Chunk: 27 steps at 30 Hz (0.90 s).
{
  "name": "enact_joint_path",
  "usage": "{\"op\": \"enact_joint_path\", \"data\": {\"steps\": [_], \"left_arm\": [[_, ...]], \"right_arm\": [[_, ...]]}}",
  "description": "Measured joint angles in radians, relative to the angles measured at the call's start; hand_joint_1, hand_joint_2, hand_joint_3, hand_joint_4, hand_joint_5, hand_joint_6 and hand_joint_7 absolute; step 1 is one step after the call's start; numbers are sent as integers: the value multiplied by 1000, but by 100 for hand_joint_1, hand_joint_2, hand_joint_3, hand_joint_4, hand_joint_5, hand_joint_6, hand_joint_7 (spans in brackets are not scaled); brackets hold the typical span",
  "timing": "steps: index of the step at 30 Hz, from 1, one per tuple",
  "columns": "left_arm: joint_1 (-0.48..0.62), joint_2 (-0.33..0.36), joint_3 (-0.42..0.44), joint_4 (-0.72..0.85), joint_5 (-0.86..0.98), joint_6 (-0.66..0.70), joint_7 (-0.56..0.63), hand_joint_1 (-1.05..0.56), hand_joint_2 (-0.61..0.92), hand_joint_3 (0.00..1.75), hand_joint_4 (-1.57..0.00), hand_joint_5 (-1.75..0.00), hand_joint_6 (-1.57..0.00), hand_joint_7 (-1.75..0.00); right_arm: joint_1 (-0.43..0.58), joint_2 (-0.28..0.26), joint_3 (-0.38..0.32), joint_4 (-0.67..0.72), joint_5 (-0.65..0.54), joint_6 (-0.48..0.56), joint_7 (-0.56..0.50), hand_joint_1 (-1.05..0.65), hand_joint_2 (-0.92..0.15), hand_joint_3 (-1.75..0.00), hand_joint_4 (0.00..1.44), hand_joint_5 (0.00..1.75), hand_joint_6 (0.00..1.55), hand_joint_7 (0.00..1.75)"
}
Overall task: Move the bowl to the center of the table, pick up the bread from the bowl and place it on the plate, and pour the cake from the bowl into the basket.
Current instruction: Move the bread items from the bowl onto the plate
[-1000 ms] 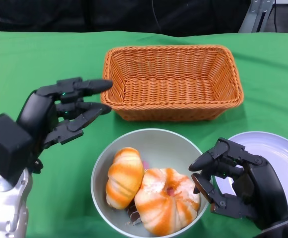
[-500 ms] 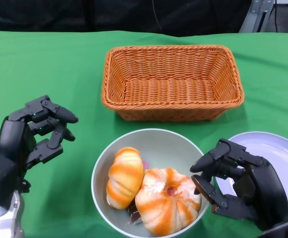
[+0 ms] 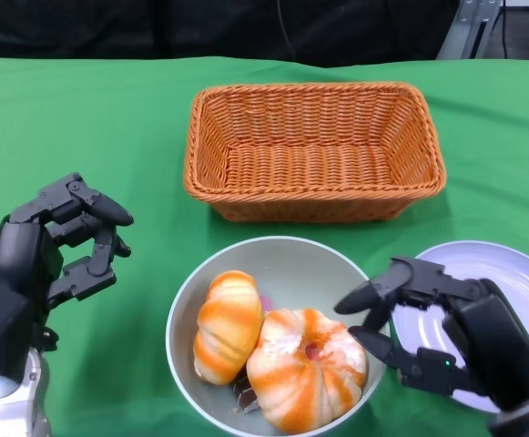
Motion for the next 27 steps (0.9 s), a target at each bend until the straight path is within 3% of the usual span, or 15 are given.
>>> {"op": "enact_joint_path", "data": {"steps": [2, 5, 9, 12, 21, 27], "left_arm": [[0, -2, -2, 10, 5, -4, 5, -4, 51, 115, -83, -157, -82, -131], [0, -7, -4, 20, 7, -6, 7, -3, 51, 116, -83, -156, -82, -130], [0, -10, -5, 25, 8, -16, 7, -4, 51, 117, -82, -157, -82, -130], [0, -12, -8, 26, 13, -18, 10, -4, 51, 117, -82, -157, -82, -131], [-1, -17, -23, 34, 35, -34, 38, -7, 56, 107, -79, -162, -79, -134], [0, -37, -23, 29, -11, 1, 11, -11, 68, 85, -83, -165, -78, -138]], "right_arm": [[-36, -35, 3, -27, -65, -19, -3, -38, -90, -1, 61, 78, 75, 28], [-89, -80, 10, -68, -147, -28, 0, -47, -88, 0, 55, 64, 68, 11], [-136, -121, 28, -113, -284, -22, -2, -60, -85, 0, 60, 29, 64, 1], [-154, -129, 52, -149, -384, -4, -5, -66, -84, 0, 62, 17, 60, 0], [-273, -176, 133, -123, -503, -16, -14, -74, -86, 0, 60, 8, 51, 0], [-348, -185, 195, -40, -571, -66, -69, -74, -83, 0, 60, 8, 54, 1]]}}
